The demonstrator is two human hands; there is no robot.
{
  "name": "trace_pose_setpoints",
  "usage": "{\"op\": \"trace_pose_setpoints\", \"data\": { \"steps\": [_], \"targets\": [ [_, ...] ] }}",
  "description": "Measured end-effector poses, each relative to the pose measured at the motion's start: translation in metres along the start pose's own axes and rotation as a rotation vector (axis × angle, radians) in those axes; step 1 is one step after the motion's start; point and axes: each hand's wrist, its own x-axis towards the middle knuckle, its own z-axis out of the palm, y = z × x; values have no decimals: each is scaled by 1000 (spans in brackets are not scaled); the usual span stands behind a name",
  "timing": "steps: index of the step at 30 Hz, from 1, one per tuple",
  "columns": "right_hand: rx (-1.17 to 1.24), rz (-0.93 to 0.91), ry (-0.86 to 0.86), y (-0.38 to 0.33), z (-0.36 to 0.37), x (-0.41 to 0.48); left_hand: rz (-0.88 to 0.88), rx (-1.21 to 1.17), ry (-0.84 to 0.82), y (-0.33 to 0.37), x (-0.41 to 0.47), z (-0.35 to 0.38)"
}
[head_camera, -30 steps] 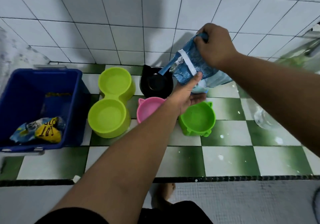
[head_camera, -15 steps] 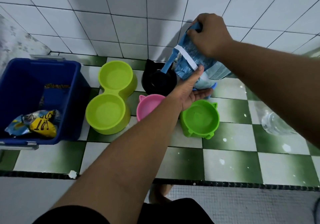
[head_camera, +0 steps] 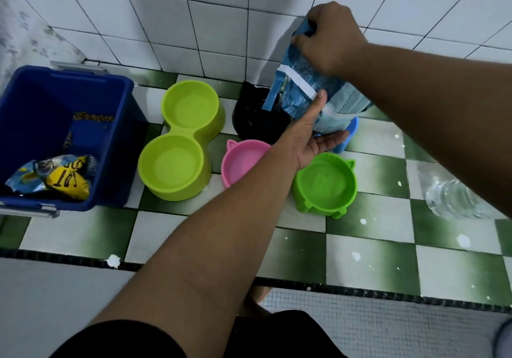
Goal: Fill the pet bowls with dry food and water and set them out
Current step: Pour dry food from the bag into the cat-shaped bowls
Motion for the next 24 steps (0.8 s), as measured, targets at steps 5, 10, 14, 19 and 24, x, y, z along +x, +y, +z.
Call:
{"op": "trace_pose_setpoints", "data": {
  "steps": [5,10,14,19,24],
  "targets": [
    [-25,-20,-2,-2,3,1,33,-79,26,-2,-2,6],
    [-61,-34,-12,0,4,0,54,-99,36,-6,0,11],
    [-63,-33,-13,-1,3,1,62,-117,34,-7,4,11],
    [-77,-60,-29,-4,5,1,62,-146,10,-8,5,10],
    [-88,-75,-46,-7,7,2,63,-170,-10,-9,7,11]
  ]
}}
